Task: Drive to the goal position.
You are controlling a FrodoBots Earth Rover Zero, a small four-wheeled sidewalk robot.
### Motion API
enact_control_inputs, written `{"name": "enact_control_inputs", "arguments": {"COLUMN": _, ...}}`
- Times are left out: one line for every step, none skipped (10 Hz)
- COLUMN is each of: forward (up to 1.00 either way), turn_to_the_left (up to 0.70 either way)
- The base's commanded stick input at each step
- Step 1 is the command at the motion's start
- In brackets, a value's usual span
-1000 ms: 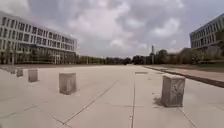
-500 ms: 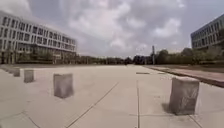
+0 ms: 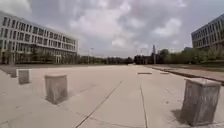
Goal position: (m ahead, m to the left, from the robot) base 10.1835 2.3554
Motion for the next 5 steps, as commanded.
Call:
{"name": "enact_control_inputs", "arguments": {"forward": 0.50, "turn_to_the_left": -0.02}}
{"name": "enact_control_inputs", "arguments": {"forward": 0.50, "turn_to_the_left": -0.02}}
{"name": "enact_control_inputs", "arguments": {"forward": 0.50, "turn_to_the_left": -0.02}}
{"name": "enact_control_inputs", "arguments": {"forward": 0.50, "turn_to_the_left": -0.02}}
{"name": "enact_control_inputs", "arguments": {"forward": 0.50, "turn_to_the_left": -0.02}}
